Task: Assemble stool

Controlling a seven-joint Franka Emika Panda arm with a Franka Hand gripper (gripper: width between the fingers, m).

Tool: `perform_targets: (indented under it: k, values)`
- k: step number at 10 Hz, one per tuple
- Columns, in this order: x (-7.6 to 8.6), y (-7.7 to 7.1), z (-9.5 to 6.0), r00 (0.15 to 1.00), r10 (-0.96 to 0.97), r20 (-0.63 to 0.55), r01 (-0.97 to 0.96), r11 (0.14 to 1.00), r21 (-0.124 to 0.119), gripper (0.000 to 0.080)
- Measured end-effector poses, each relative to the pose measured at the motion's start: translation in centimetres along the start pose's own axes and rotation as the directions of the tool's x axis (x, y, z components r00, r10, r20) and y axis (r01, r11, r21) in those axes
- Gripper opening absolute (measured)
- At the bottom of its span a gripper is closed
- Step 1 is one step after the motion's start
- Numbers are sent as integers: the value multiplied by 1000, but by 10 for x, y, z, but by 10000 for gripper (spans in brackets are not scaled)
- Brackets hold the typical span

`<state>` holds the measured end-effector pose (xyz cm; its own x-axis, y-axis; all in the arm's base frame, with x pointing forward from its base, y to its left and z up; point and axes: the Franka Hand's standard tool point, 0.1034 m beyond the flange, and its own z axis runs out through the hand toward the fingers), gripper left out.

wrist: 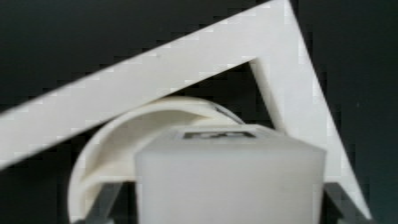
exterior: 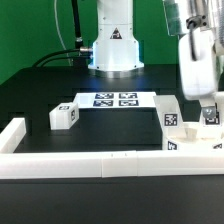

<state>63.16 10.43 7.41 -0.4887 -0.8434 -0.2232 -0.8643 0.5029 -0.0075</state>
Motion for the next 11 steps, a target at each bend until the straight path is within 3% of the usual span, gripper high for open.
perform_targets:
  k: [2,4,5,6,7,8,9,11]
  values:
    - [-6,2,1,994,108,28,-109,994,22,337]
    - [-7,2,1,998,62,27,-62,998,23,337]
    - [-7,2,1,998,55,26,-56,998,23,440]
    - [-7,2,0,1000,-13,26,13,1000,26,568]
    - [-10,0,-6,993,-117,31,116,993,34,568]
    - [-13,-2,-16,967,-253,36,251,967,42,632]
    - [-17,-3,-26,921,-386,44,385,922,45,644]
    - [-23,2,-29,766,-641,40,641,767,32,649]
